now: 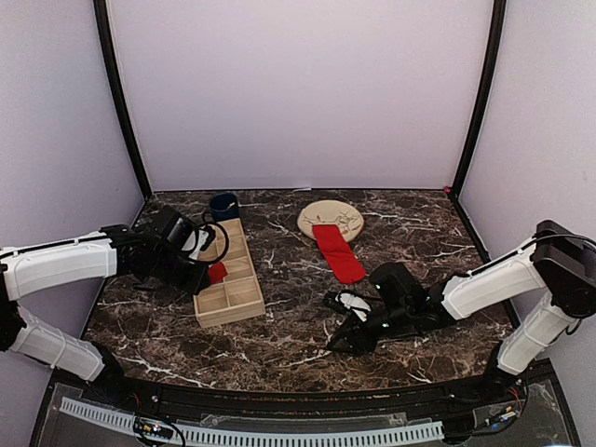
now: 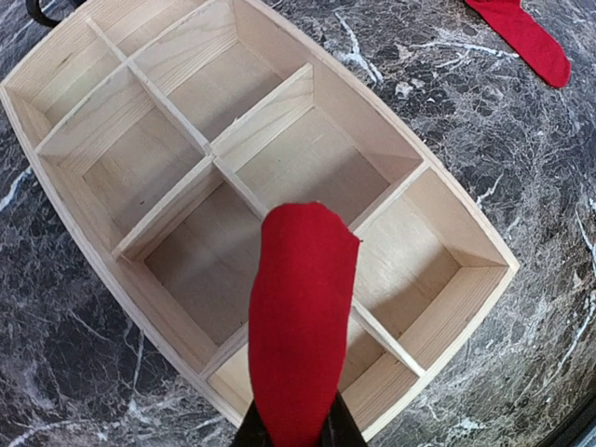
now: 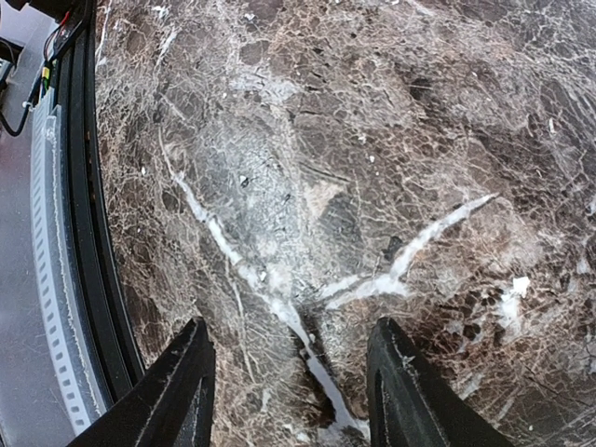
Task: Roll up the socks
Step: Place the sock in the storage box.
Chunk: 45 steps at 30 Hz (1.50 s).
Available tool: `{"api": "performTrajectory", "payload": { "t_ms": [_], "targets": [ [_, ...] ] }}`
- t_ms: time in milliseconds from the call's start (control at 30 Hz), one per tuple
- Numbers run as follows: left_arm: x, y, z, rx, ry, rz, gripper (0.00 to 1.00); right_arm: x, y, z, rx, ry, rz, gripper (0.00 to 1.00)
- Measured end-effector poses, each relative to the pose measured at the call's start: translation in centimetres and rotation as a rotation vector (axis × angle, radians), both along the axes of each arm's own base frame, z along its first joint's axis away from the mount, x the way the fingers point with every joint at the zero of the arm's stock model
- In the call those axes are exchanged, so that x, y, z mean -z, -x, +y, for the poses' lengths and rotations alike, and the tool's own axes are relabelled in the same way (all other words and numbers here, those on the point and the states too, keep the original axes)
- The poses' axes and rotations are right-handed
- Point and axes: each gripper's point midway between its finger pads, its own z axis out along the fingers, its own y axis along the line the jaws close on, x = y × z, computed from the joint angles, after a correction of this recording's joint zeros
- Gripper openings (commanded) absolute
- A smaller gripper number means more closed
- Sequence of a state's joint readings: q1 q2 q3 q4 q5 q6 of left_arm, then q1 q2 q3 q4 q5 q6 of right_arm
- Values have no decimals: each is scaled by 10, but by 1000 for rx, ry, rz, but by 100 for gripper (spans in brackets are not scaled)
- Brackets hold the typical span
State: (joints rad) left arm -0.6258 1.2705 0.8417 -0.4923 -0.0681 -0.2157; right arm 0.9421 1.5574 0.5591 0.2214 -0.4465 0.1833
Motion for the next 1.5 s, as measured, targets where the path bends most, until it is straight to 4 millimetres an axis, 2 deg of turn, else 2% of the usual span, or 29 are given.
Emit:
{"api": "performTrajectory", "payload": {
  "t_ms": [333, 700, 967, 1500],
  "targets": [
    [20, 12, 7, -81, 29, 51, 0, 0, 0, 0, -4, 2, -4, 51],
    [20, 16, -7, -46, 44, 41, 0, 2, 0, -1, -4, 9, 0, 52],
    [35, 21, -12, -57, 43, 62, 0, 2, 0, -1, -5, 12, -1, 52],
    [52, 23, -3, -162, 34, 97, 0, 6, 1, -3, -8, 28, 4, 52]
  ]
}}
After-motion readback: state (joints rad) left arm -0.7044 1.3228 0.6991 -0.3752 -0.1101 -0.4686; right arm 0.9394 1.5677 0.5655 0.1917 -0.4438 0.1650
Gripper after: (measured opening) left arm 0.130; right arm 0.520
